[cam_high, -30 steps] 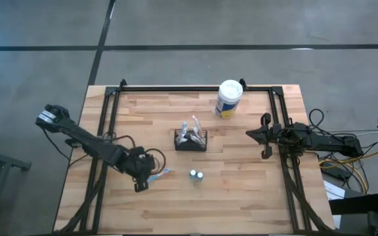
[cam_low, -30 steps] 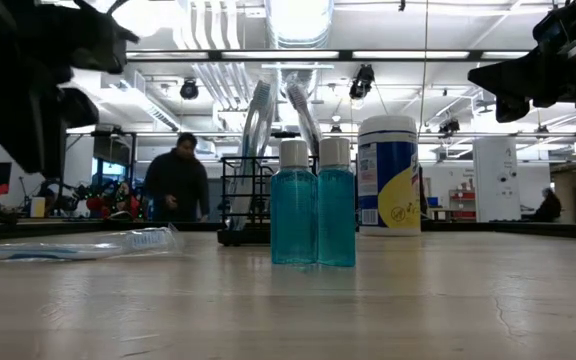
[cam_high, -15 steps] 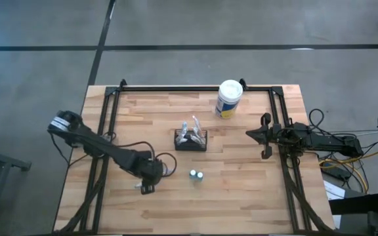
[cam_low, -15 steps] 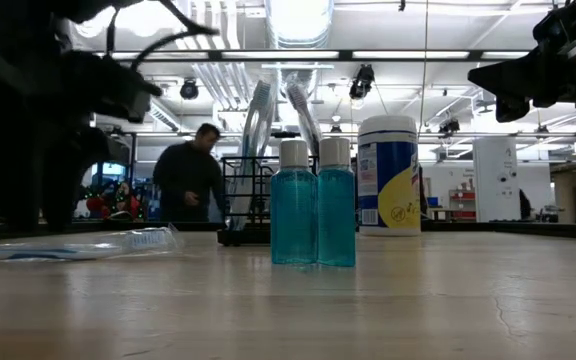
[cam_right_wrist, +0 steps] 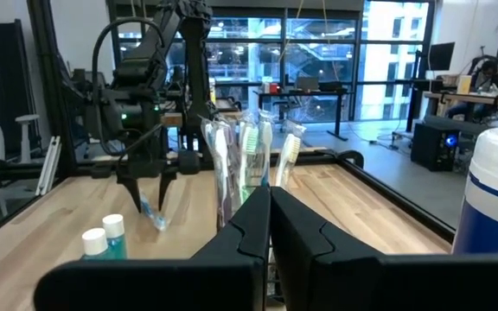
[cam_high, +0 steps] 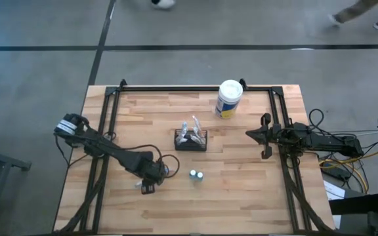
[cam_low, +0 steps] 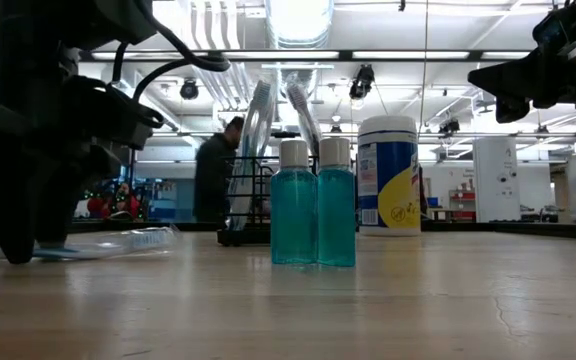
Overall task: Pick & Place toothbrushing station
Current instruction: Put the blue toothbrush into the black wire organizer
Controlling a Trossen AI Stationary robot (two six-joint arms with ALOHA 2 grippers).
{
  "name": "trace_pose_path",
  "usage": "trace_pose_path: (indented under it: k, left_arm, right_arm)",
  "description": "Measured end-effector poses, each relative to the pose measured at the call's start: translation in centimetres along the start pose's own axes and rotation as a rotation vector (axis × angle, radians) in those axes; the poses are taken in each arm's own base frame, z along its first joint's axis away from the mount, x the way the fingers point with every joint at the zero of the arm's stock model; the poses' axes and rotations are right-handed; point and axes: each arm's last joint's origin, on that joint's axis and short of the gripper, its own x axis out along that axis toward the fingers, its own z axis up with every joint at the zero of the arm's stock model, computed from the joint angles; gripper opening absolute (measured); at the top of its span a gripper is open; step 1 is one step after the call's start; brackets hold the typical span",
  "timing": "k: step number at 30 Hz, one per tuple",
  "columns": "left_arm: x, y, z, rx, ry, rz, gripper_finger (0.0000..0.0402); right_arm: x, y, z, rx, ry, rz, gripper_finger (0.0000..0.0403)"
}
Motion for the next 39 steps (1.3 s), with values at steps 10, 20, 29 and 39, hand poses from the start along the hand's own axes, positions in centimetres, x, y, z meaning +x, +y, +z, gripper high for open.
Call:
trace_pose_path:
  k: [10,20,29,39]
  left_arm:
    - [-0.3,0.1,-0.1,0.083,-0.005,0.002,0.0019]
    - [-4.9,0.3,-0.2,0.228,-0.183,-0.056,0.0014]
    - [-13.7,2.3,-2.3,0.386,-0.624,-0.076,0.0014]
    - [-21.1,6.4,-8.0,0.484,-1.174,-0.036,0.0013]
  right_arm:
    - [0.0,0.0,0.0,0.000,0.000,0.000,0.0008]
    - [0.0,0.0,0.0,0.000,-0.001,0.000,0.0008]
    - [0.0,0.0,0.0,-0.004,-0.001,0.000,0.0008]
    - [0.0,0.0,0.0,-0.004,-0.001,0.000,0.0008]
